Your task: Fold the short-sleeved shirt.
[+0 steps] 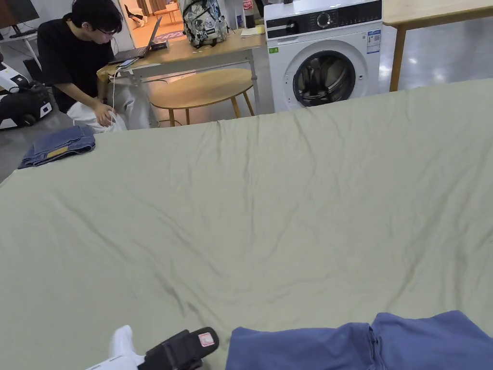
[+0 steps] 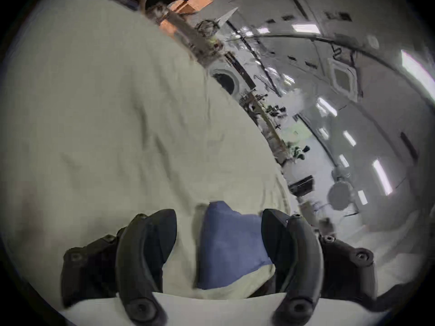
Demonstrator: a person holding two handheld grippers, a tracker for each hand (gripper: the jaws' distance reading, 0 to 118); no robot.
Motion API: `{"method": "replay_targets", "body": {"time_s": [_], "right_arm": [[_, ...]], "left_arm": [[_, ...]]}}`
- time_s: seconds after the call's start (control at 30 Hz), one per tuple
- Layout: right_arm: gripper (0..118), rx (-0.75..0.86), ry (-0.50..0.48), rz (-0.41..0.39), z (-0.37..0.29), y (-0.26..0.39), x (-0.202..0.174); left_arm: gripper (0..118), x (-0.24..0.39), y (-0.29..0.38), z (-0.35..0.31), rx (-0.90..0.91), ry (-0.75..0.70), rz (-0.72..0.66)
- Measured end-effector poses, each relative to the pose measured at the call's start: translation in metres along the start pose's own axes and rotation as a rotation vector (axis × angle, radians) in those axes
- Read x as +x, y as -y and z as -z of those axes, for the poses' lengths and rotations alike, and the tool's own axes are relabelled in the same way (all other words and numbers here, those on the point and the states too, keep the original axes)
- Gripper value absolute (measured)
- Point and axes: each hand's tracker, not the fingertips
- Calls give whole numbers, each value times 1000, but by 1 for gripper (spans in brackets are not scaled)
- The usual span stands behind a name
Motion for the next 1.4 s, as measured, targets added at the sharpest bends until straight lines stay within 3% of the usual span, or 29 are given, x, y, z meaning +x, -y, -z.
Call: {"method": "replay_targets", "body": {"time_s": [0.07, 0.13, 0.17, 0.2, 0.23, 0.43, 0.5, 0.6, 0.7, 0.83, 0.9, 1.03, 1.07, 1.13, 1.17, 1.23, 1.27, 1.33, 1.37, 1.4], "right_arm": [[0, -1, 3, -6, -2, 0, 0], [0, 1, 17, -10, -5, -2, 1], [0, 5, 24, -9, -7, -2, 2], [0, 10, 25, -7, -9, -2, 3], [0, 18, 25, 0, -11, -3, 4], [0, 24, 18, 28, -10, -7, 8], [0, 27, 14, 17, -8, -11, 7], [0, 34, 0, 8, -6, -13, 4], [0, 26, -16, 17, 6, -12, 6], [0, -11, 10, -18, 18, -9, 2], [0, -5, -24, -13, 12, -6, 0], [0, 14, -118, 116, -1, 3, 5], [0, 24, -87, 112, -4, 7, 4], [0, 24, -70, 104, -6, 13, 7], [0, 16, -53, 105, -4, 16, 10], [0, -20, -67, 110, 1, 20, 18], [0, -35, -97, 101, 1, 21, 20], [0, -27, -89, 100, 1, 23, 18], [0, -26, -89, 106, 2, 23, 18], [0, -33, -95, 117, 4, 22, 19]], "left_arm": [[73, -18, 12, 36, -120, 139, -129], [38, -23, 23, 59, -154, 49, -105], [24, -20, 23, 62, -131, 73, -97], [15, -7, 32, 64, -126, 52, -109], [14, -6, 33, 64, -102, 8, -134], [9, 30, 26, 17, 23, 109, -128], [8, 48, 11, -18, 50, 72, -21], [8, 89, -11, -72, 147, -126, 171], [8, 145, -5, -82, 147, -262, 385], [8, 174, 32, -18, 55, -90, 402], [8, 168, 44, 34, -69, -39, 397], [8, 155, 68, 128, -227, -102, 356], [15, 154, 72, 140, -252, -81, 353], [59, 161, 79, 143, -262, 1, 347], [63, 163, 79, 142, -264, 74, 334], [61, 166, 75, 131, -211, 127, 341], [53, 164, 67, 121, -177, 104, 354], [15, 157, 64, 116, -136, 87, 305], [6, 151, 67, 118, -125, 91, 277], [6, 147, 71, 127, -151, 78, 264]]}}
